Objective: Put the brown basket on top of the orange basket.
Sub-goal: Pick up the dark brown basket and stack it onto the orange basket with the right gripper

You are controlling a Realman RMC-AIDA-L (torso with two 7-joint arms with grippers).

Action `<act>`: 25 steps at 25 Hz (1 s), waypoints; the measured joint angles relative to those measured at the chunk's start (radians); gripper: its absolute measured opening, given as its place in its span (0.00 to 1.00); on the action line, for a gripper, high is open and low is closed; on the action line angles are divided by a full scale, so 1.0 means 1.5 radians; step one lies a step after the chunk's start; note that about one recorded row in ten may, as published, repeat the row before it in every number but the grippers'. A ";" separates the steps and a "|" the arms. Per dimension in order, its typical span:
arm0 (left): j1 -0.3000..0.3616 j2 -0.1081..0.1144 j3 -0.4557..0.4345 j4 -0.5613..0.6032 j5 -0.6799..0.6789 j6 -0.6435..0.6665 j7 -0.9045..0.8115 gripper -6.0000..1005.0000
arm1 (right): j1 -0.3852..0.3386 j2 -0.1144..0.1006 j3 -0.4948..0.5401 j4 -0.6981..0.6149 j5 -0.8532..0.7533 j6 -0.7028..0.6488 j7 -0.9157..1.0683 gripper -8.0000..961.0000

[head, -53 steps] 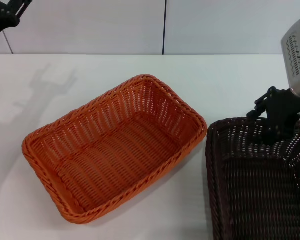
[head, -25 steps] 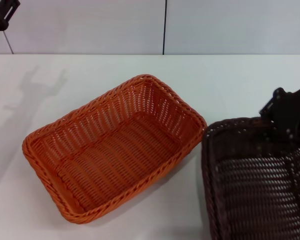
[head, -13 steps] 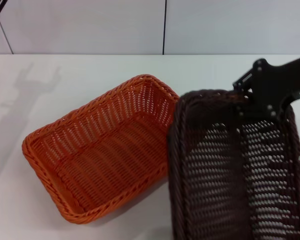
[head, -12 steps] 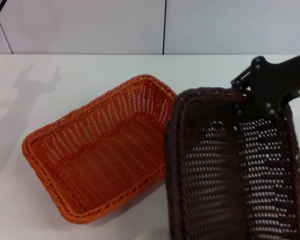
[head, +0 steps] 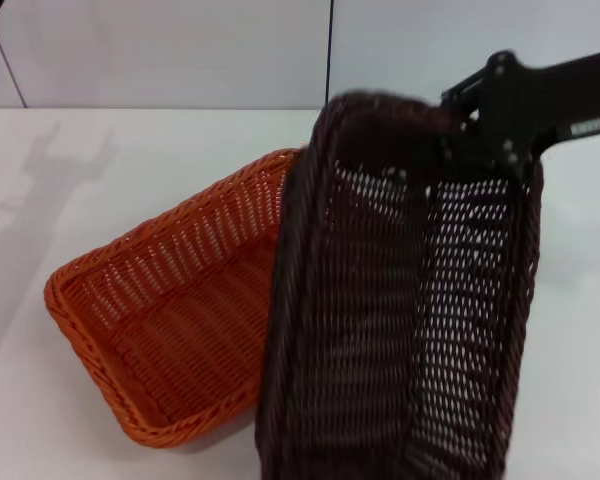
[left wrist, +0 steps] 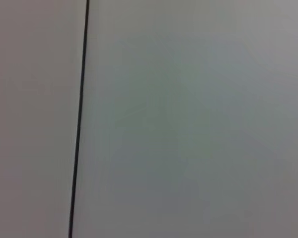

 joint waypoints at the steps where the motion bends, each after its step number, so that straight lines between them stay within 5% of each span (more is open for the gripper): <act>1: -0.001 0.000 0.000 0.000 0.000 -0.001 0.001 0.81 | 0.000 0.000 0.000 0.000 0.000 0.000 0.000 0.16; 3: -0.005 0.001 0.000 0.000 0.000 -0.007 0.005 0.81 | 0.010 -0.023 0.031 0.078 0.015 -0.006 -0.031 0.16; 8: -0.016 0.000 0.000 -0.001 0.000 -0.029 0.022 0.81 | 0.009 -0.040 0.054 0.132 0.056 -0.001 -0.056 0.16; 14: -0.021 -0.004 -0.024 -0.004 -0.002 -0.027 0.028 0.81 | -0.004 -0.036 0.157 0.155 0.078 -0.024 -0.070 0.16; 21: -0.023 -0.003 -0.028 -0.006 -0.012 -0.031 0.028 0.81 | -0.005 -0.047 0.189 0.210 0.133 -0.028 -0.094 0.16; 24: -0.023 -0.003 -0.030 -0.007 -0.016 -0.031 0.028 0.81 | -0.013 -0.036 0.191 0.214 0.164 -0.048 -0.094 0.16; 25: -0.024 -0.004 -0.032 -0.007 -0.017 -0.032 0.028 0.81 | -0.018 -0.023 0.192 0.222 0.191 -0.067 -0.094 0.16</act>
